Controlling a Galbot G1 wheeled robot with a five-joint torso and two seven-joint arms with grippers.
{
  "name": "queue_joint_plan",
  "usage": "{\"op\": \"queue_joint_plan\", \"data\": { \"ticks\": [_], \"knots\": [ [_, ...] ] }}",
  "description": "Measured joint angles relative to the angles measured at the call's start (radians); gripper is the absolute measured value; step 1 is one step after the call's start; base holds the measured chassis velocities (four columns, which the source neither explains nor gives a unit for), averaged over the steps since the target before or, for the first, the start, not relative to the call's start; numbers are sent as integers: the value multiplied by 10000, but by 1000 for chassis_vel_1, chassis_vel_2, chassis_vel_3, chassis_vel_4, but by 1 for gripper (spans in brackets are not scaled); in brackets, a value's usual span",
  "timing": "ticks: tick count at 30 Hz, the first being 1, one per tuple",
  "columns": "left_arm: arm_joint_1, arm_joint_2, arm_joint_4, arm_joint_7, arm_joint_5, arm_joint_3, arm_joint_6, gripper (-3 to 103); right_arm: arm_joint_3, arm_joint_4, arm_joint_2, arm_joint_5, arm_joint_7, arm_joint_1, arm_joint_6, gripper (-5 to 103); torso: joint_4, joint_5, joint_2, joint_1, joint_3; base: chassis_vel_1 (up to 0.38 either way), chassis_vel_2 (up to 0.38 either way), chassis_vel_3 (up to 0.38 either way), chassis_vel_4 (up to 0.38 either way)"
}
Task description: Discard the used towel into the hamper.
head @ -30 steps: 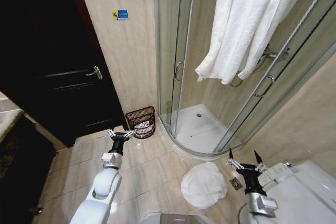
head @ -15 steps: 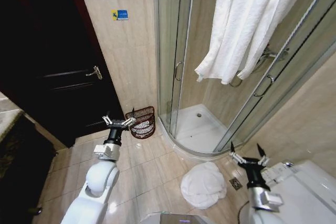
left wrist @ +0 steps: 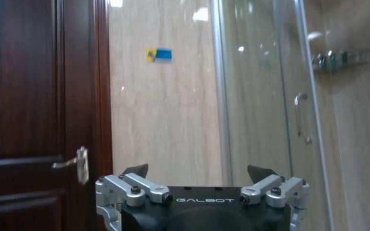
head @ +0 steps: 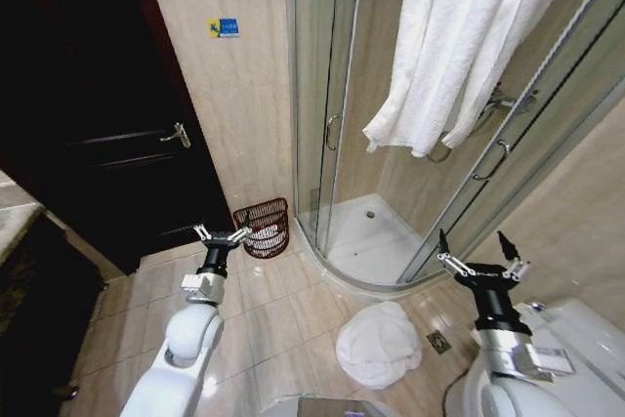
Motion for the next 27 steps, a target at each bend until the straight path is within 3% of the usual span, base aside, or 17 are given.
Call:
{"op": "queue_joint_plan", "data": {
  "ticks": [12, 15, 20, 27],
  "knots": [
    [48, -29, 1695, 212, -86, 4, -1152, 100, 28, -606, 0, -65, -21, -114, 366, 100, 2, -1, 0, 0, 0, 0, 0, 0, 0],
    [46, 19, 2029, 334, -196, 2, -1417, 100, 1, -1704, 0, -143, 23, -135, 848, 100, 2, -1, 0, 0, 0, 0, 0, 0, 0],
    [16, 79, 1990, 368, -282, -36, -1434, 100, -43, -3247, 0, -264, 119, -179, 1518, 100, 0, 1, 0, 0, 0, 0, 0, 0, 0],
    [12, 72, 1729, 452, -280, -2, -1415, 100, -52, -3516, 0, -286, 142, -180, 1665, 100, 1, 1, 0, 0, 0, 0, 0, 0, 0]
  ]
}}
